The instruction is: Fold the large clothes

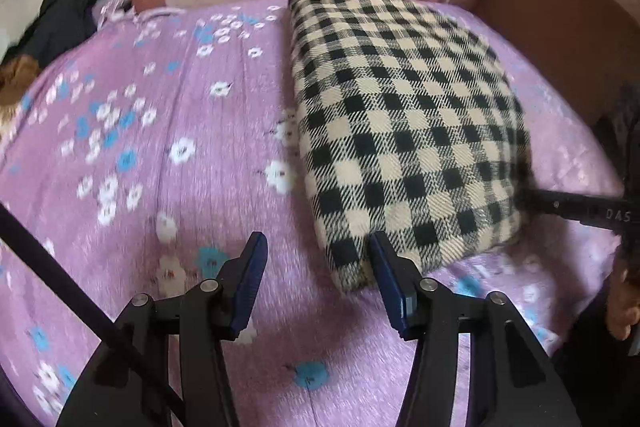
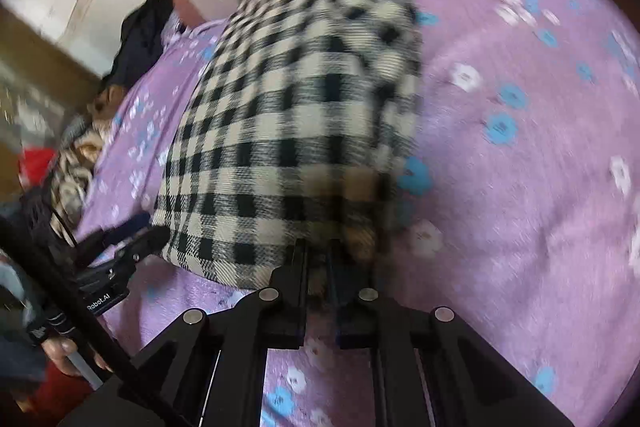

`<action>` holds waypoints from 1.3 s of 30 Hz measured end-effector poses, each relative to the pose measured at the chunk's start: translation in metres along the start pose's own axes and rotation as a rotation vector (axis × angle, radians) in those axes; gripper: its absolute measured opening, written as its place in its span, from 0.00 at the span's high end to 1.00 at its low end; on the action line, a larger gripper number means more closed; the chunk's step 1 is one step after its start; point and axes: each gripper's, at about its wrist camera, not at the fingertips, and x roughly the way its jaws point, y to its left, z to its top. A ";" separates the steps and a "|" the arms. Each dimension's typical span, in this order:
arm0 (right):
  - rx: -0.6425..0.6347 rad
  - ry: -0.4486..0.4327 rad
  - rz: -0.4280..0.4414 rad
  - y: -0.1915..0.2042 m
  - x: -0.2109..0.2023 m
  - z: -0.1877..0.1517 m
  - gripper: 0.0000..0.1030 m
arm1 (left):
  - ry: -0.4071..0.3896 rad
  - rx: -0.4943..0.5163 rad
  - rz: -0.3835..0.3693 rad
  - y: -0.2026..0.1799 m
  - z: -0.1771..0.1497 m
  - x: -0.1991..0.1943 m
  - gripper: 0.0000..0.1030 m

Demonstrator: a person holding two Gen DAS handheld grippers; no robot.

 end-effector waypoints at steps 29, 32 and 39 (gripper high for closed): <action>0.199 -0.163 0.275 -0.048 0.041 0.122 0.65 | 0.101 -0.276 -0.509 0.034 0.125 0.084 0.59; 0.149 -0.204 0.338 -0.020 0.028 0.136 0.70 | 0.042 -0.282 -0.496 0.051 0.138 0.060 0.63; 0.078 -0.267 0.342 0.023 0.041 0.177 0.62 | -0.039 -0.315 -0.371 0.090 0.168 0.042 0.58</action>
